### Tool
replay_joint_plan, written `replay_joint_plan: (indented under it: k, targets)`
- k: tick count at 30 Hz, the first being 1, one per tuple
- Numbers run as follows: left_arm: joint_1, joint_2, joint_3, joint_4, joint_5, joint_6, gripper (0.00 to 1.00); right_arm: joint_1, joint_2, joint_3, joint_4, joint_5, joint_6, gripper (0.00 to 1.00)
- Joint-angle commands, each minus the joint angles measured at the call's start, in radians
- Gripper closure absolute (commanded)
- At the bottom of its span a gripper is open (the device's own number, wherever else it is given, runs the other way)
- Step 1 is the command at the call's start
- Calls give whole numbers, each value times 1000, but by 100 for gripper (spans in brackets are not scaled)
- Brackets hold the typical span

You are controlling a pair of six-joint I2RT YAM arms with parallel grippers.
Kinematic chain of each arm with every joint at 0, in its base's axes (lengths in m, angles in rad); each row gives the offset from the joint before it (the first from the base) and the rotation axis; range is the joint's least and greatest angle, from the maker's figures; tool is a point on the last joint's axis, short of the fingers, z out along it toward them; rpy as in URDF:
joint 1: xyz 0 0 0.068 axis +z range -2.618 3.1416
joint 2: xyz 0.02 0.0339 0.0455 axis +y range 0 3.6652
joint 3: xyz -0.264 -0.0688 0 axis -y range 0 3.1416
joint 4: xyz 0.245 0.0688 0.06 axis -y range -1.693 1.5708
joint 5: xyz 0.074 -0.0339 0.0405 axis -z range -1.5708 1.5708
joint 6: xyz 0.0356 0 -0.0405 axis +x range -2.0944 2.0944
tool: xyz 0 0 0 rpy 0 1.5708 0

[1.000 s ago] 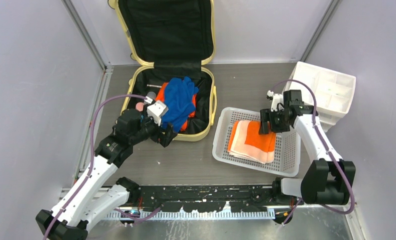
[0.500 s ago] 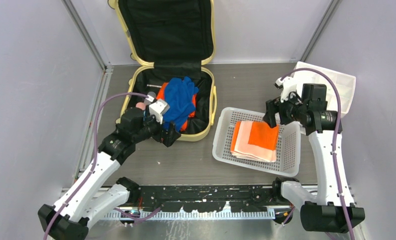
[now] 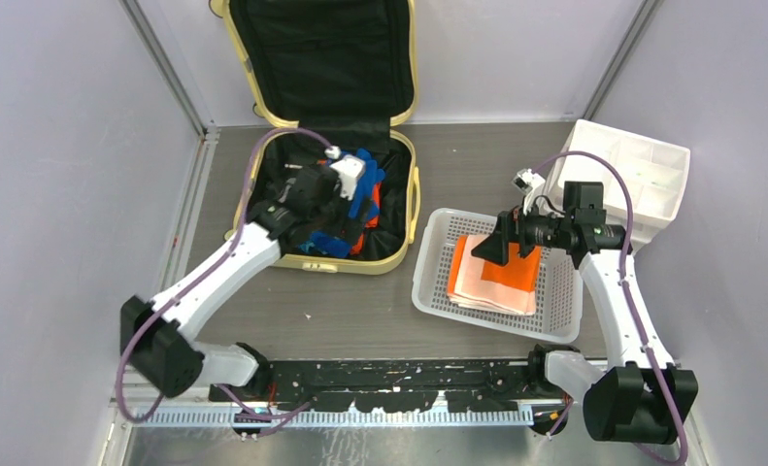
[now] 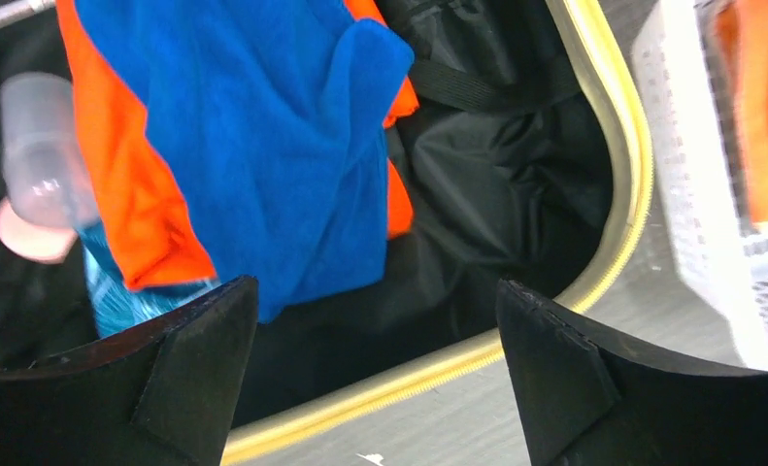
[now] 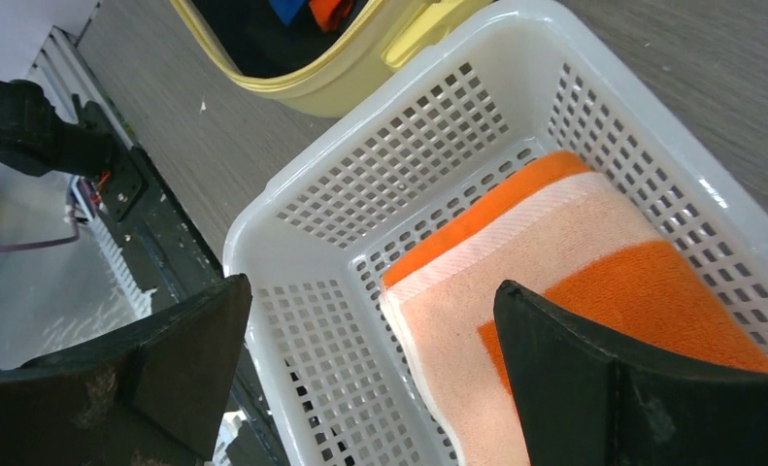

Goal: Open, take out, and arrange the luggage
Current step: Place the clothes in the bin, then pick up the personal item from the luggage.

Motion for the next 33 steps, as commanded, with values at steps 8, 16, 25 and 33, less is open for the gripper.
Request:
replay_joint_plan:
  k: [8,16,25,33]
  targets:
    - [152,356,331,-135,122,178,3,-2,-77,32,64,74,27,0]
    - [368,365,257,9,390,-19,29,-2,-82,25,70,77,30,0]
    - [442,410,192,65,562,-142,33,-2,-65,14,80,86,33,0]
    - [442,482,213,17,556,-153,37,-1,-55,11,85,86,36,0]
